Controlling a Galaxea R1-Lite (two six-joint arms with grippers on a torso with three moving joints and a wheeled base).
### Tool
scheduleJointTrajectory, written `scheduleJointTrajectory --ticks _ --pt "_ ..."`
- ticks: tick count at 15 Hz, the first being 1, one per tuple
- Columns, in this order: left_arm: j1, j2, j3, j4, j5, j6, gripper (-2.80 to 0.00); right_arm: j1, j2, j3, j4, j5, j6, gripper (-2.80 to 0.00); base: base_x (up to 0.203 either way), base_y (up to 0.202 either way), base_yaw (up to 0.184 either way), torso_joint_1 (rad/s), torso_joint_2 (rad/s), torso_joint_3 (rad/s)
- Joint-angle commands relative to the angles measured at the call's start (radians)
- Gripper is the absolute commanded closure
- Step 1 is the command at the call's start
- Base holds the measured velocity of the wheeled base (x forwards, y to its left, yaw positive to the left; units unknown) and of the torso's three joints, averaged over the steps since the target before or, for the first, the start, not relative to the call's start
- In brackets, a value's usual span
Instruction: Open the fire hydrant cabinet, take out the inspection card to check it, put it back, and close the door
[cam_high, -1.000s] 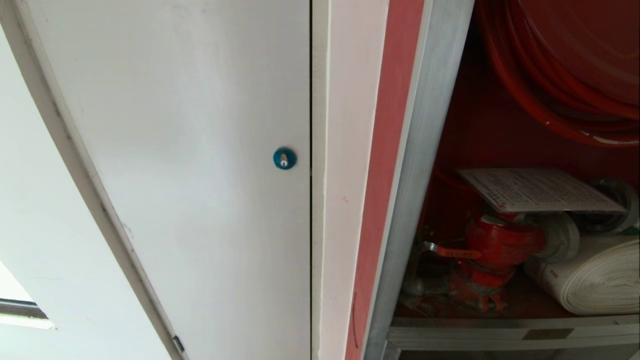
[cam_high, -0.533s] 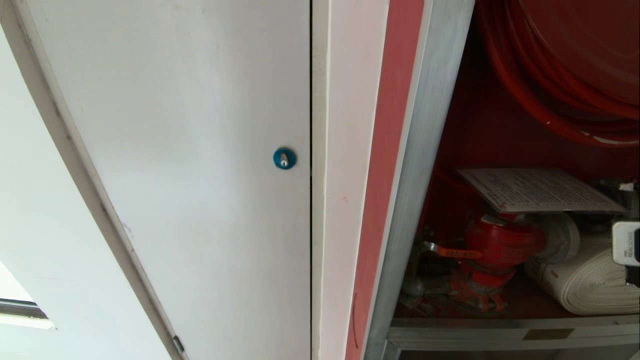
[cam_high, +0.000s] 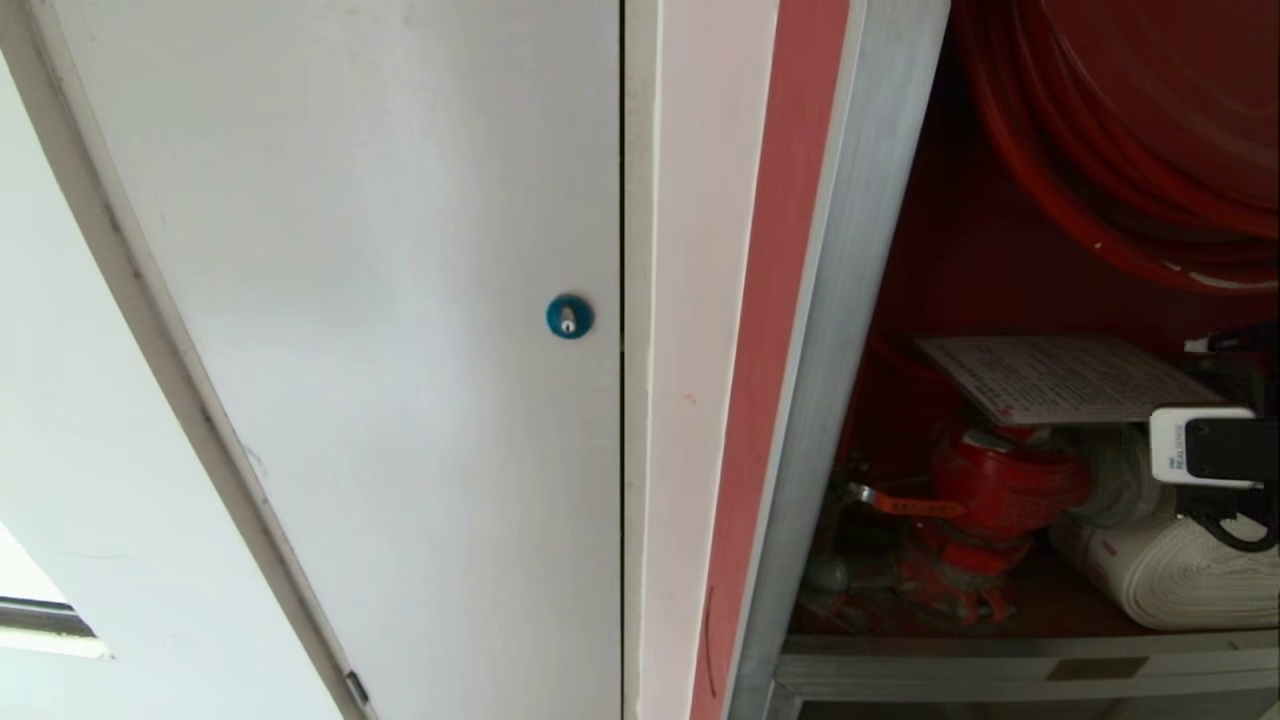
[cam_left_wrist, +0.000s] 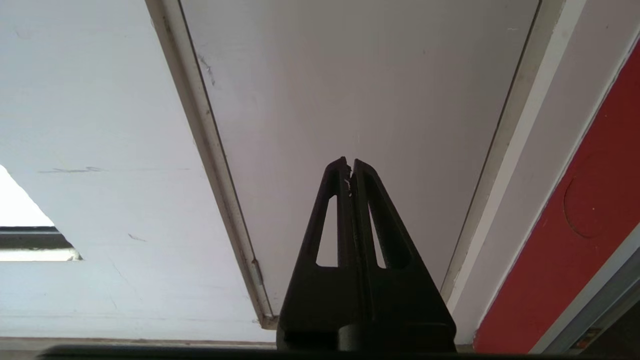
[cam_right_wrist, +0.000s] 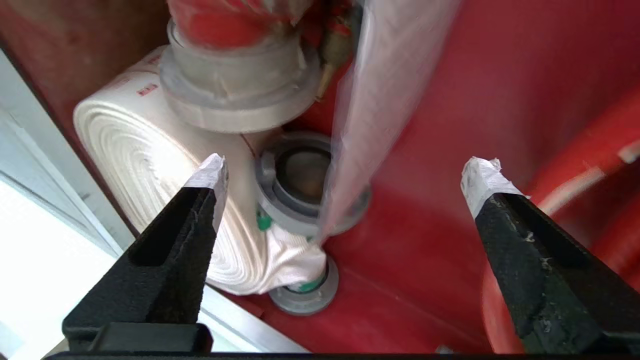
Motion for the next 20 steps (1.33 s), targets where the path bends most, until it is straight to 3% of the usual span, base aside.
scheduleJointTrajectory --ticks 1,16,17,20 --pt "0.000 0.000 0.012 -0.001 0.000 0.000 0.00 -0.001 0.045 0.001 -0.025 -0.001 -0.009 -2.80 0.000 0.000 0.000 0.000 0.00 0.000" --pt "0.000 0.000 0.012 -0.001 0.000 0.000 0.00 -0.051 0.169 -0.032 -0.174 -0.004 -0.020 -2.80 0.000 0.000 0.000 0.000 0.00 0.000" --pt "0.000 0.000 0.012 -0.001 0.000 0.000 0.00 -0.051 0.174 -0.034 -0.187 -0.001 -0.020 0.00 0.000 0.000 0.000 0.000 0.00 0.000" --pt "0.000 0.000 0.012 -0.001 0.000 0.000 0.00 -0.051 0.180 -0.032 -0.203 0.000 -0.018 0.00 0.000 0.000 0.000 0.000 0.00 0.000"
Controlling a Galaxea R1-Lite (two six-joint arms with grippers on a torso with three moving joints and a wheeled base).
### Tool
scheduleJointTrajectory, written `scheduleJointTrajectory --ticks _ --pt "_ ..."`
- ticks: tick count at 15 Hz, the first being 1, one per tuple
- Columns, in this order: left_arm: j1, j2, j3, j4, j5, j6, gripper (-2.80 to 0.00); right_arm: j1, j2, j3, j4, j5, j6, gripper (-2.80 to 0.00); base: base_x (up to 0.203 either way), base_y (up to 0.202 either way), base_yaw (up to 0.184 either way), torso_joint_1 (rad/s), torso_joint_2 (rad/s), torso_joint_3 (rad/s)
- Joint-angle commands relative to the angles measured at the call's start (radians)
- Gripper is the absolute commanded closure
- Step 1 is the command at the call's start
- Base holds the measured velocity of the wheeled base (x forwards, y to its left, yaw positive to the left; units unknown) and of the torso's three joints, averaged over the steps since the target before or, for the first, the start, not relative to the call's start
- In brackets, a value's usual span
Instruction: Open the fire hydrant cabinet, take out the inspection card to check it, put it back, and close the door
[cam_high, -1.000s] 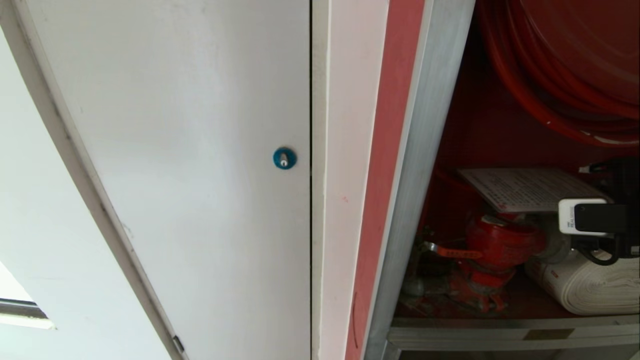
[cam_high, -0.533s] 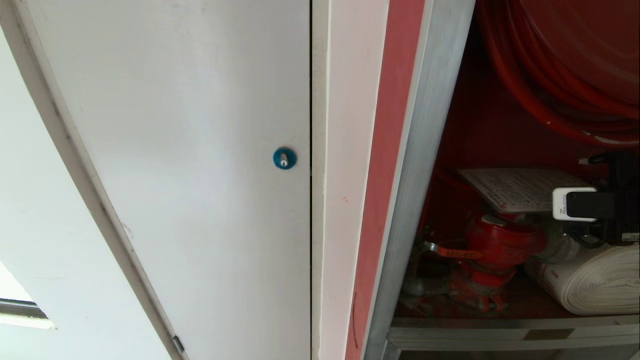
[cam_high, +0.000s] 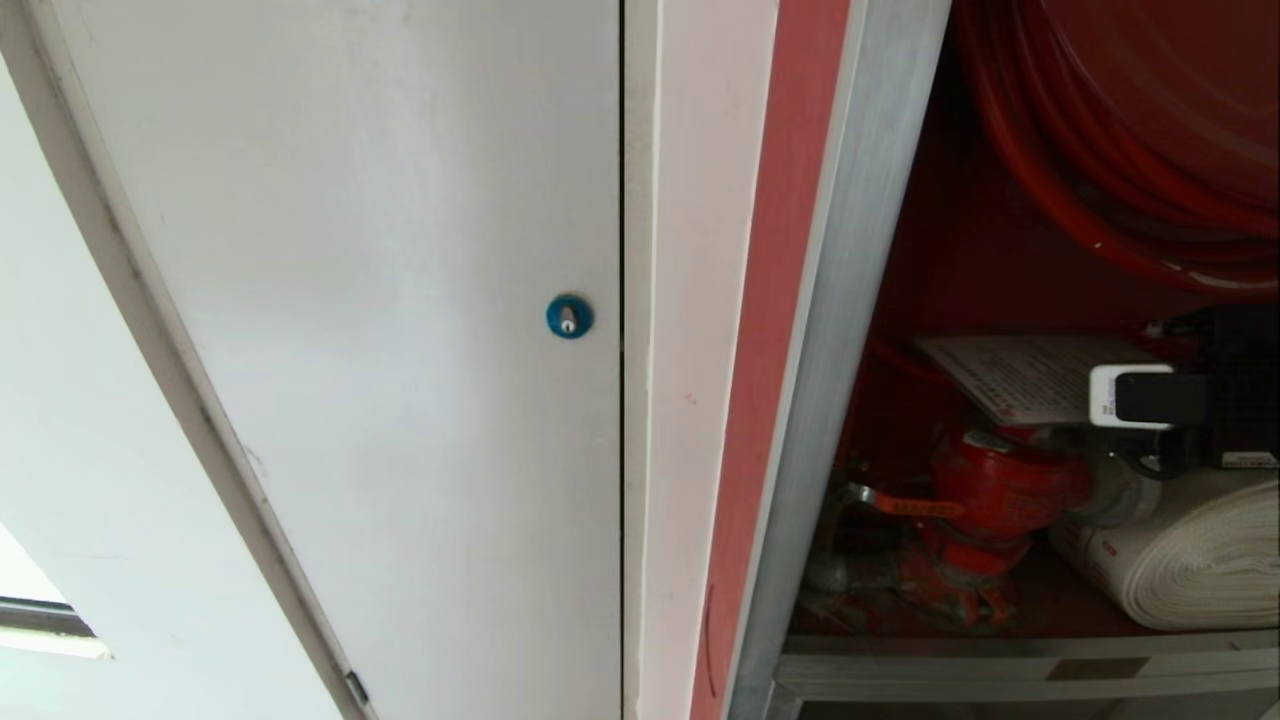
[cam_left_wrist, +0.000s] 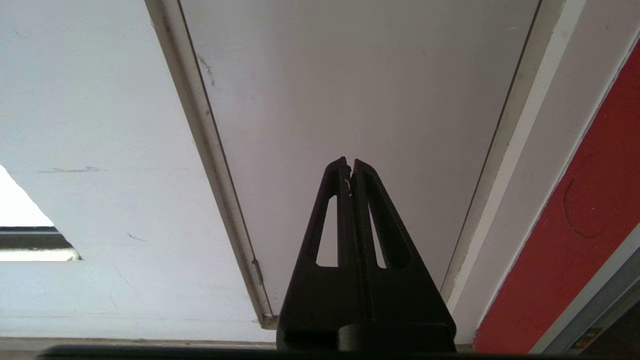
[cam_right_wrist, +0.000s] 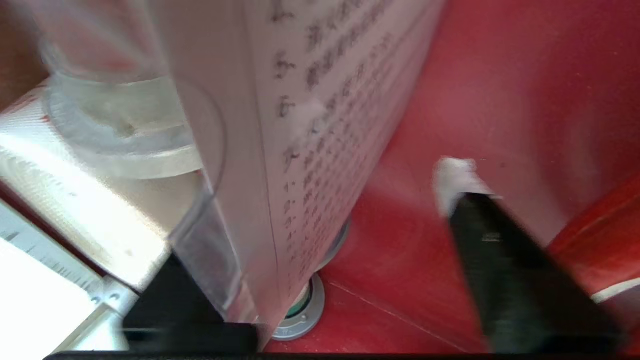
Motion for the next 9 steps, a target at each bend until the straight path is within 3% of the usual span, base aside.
scheduleJointTrajectory --ticks 1,9 --pt "0.000 0.000 0.012 -0.001 0.000 0.000 0.00 0.002 0.005 0.005 0.000 0.001 -0.009 0.00 0.000 0.000 0.000 0.000 0.00 0.000" --pt "0.000 0.000 0.012 -0.001 -0.001 0.000 0.00 -0.001 -0.026 0.010 0.003 -0.001 -0.008 0.00 0.000 0.000 0.000 0.000 0.00 0.000"
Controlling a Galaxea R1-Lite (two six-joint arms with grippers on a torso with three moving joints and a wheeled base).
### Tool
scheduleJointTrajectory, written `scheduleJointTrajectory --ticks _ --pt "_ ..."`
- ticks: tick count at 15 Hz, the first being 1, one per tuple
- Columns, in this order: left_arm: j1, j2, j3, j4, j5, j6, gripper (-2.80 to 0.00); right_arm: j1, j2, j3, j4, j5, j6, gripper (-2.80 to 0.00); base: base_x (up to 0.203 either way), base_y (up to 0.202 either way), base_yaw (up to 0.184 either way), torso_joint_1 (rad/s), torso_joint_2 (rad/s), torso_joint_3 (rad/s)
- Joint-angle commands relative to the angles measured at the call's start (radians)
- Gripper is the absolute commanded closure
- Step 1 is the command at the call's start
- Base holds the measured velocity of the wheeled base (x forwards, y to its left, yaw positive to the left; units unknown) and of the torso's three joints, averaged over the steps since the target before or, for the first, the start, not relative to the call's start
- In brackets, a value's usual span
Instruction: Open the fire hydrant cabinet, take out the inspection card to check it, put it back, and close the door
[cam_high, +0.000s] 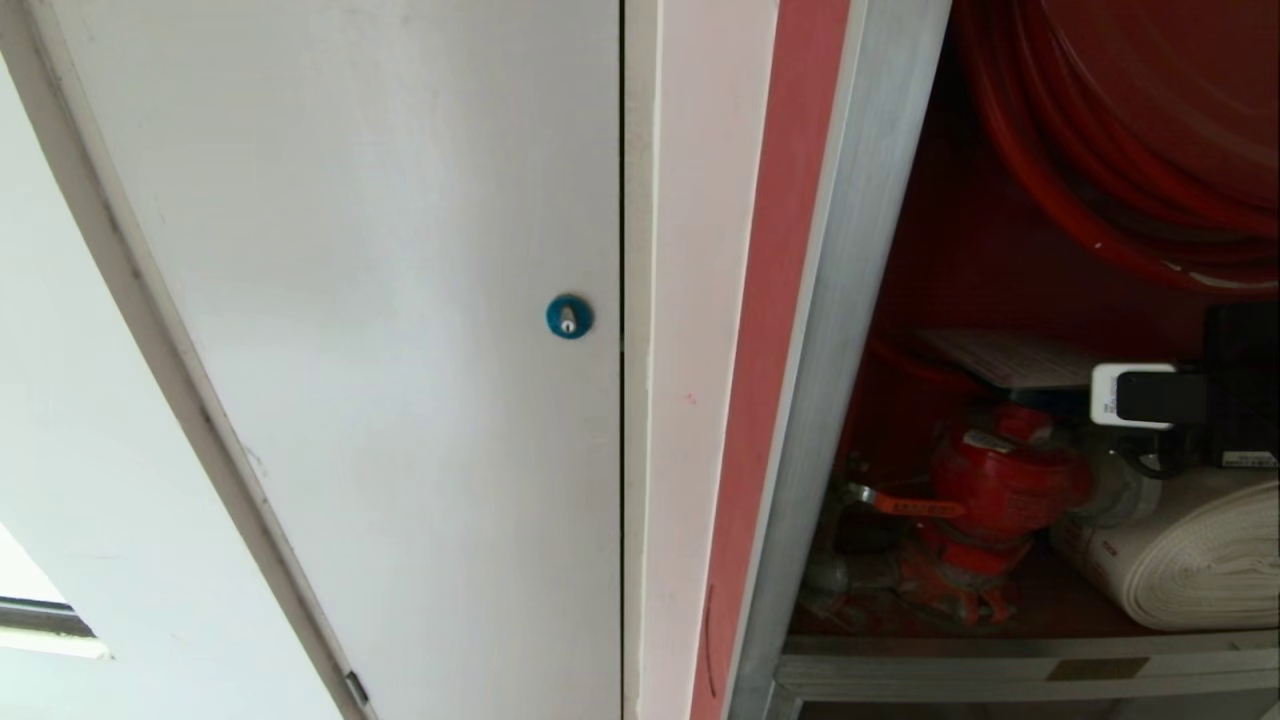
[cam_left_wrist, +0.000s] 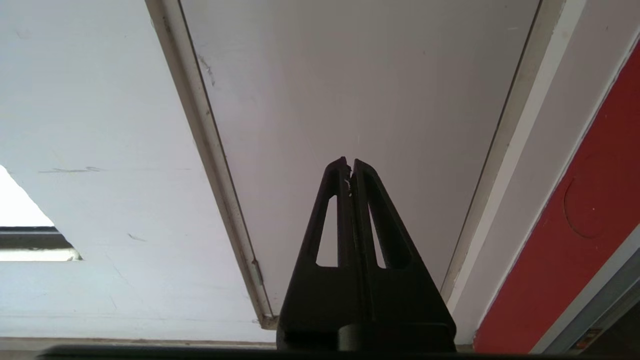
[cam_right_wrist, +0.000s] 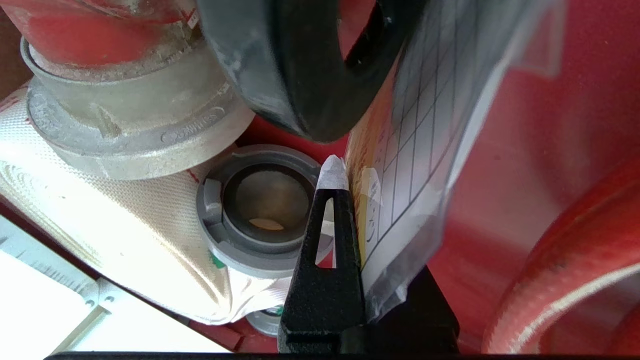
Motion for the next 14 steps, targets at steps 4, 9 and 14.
scheduleJointTrajectory --ticks 4,9,14 --pt "0.000 0.000 0.012 -0.001 0.000 0.000 0.00 0.000 -0.086 0.034 0.013 0.002 -0.010 0.00 0.000 0.000 0.000 0.000 0.00 0.000" --pt "0.000 0.000 0.012 -0.001 0.000 0.000 0.00 0.000 -0.274 0.125 0.055 0.041 -0.009 0.00 0.000 0.000 0.000 0.000 0.00 0.000" --pt "0.000 0.000 0.012 -0.001 0.000 0.000 0.00 0.001 -0.422 0.186 0.099 0.171 0.090 0.00 0.000 0.000 0.000 0.000 0.00 0.000"
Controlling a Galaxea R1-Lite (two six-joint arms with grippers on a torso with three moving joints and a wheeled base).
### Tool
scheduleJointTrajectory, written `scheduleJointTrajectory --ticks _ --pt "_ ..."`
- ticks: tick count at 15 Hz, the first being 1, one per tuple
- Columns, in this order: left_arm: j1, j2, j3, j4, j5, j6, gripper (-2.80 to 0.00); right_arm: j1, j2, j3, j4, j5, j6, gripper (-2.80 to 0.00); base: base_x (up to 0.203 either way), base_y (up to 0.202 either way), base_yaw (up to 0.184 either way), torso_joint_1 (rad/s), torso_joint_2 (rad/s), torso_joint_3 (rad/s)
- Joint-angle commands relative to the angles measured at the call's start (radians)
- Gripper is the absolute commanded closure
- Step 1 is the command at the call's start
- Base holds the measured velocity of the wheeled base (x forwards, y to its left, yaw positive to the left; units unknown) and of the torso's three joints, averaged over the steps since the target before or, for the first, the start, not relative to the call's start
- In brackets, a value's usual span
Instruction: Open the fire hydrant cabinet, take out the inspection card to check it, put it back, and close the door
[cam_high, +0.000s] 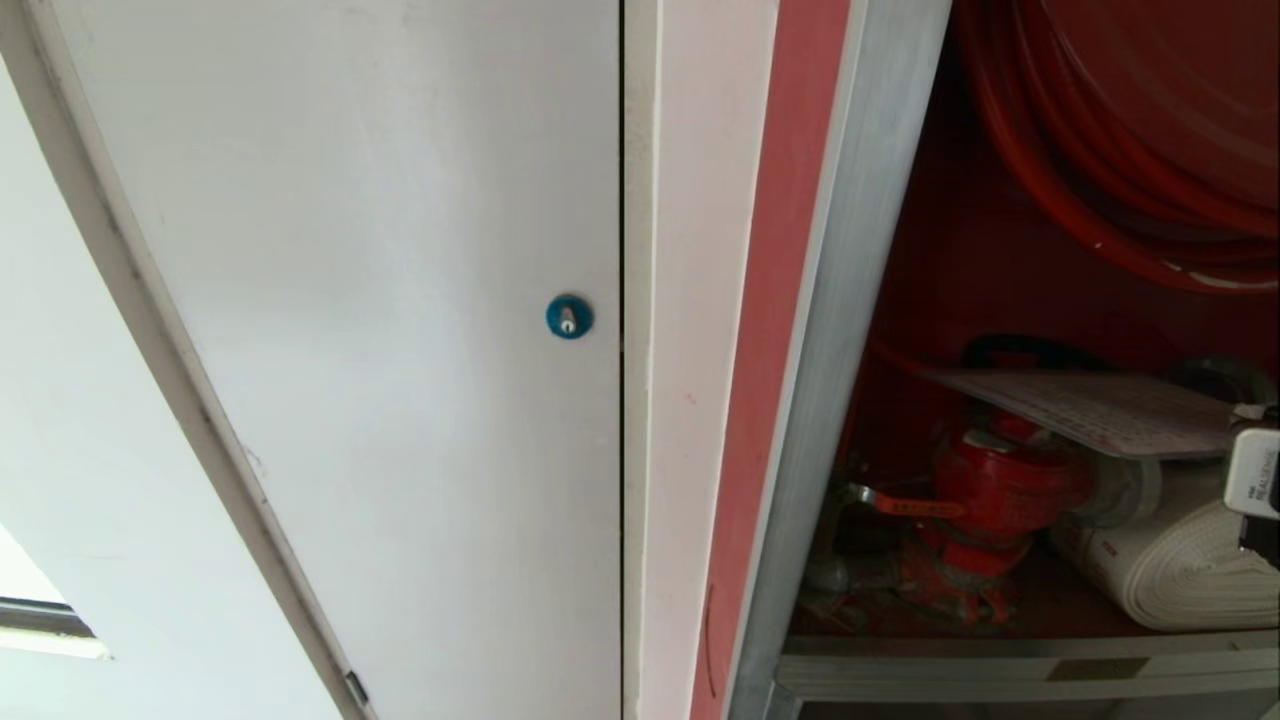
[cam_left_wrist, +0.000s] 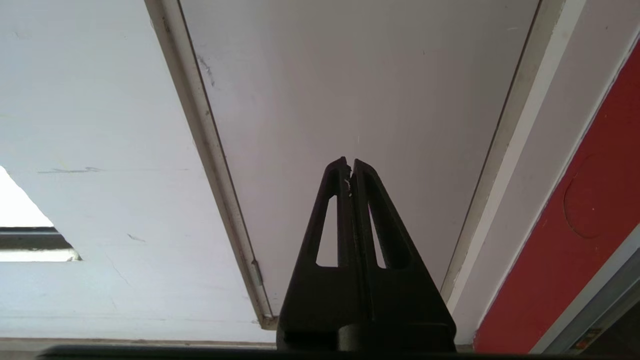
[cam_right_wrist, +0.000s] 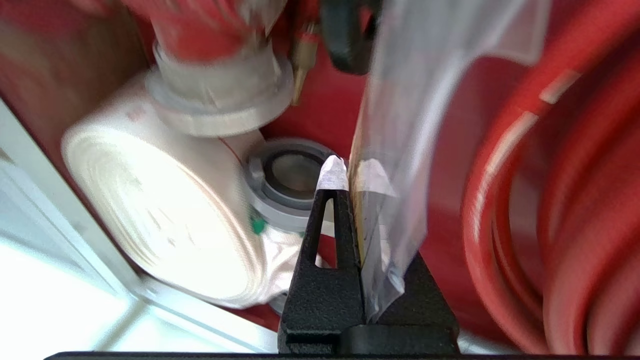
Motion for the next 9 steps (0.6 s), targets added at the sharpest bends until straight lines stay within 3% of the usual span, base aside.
scheduleJointTrajectory --ticks 1,5,9 --pt "0.000 0.000 0.012 -0.001 0.000 0.000 0.00 0.001 -0.097 0.012 0.035 0.061 0.050 0.00 0.000 0.000 0.000 0.000 0.00 0.000" --pt "0.000 0.000 0.012 -0.001 0.000 0.000 0.00 0.002 -0.230 -0.030 0.226 0.148 0.192 0.00 0.000 0.000 0.000 0.000 0.00 0.000" --pt "0.000 0.000 0.012 -0.001 0.000 0.000 0.00 0.005 -0.245 -0.070 0.271 0.222 0.357 0.00 0.000 0.000 0.000 0.000 0.00 0.000"
